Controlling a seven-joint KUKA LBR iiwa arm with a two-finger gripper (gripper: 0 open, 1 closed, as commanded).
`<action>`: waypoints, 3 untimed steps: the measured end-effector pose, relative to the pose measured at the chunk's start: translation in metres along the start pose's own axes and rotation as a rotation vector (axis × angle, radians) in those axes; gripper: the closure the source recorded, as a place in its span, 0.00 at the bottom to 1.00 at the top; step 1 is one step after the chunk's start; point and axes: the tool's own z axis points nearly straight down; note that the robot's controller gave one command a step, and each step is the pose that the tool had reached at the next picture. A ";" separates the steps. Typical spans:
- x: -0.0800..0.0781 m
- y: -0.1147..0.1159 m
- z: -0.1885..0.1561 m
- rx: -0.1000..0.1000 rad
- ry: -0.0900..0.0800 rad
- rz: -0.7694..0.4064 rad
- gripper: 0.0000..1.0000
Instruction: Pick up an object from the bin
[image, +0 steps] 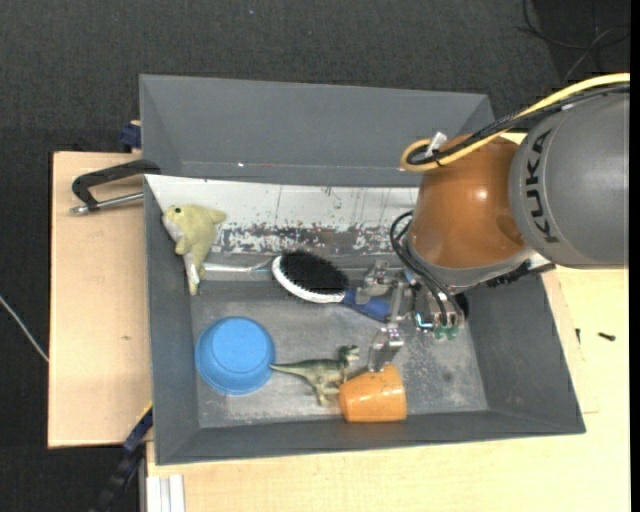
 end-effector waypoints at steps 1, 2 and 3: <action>0.006 0.069 0.066 0.000 -0.014 -0.019 0.00; 0.017 0.064 0.045 -0.001 -0.011 0.033 0.00; 0.023 0.077 0.047 -0.001 -0.006 0.311 0.00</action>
Offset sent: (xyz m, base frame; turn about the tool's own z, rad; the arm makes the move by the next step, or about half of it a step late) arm -0.0100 0.0773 -0.0767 -0.0205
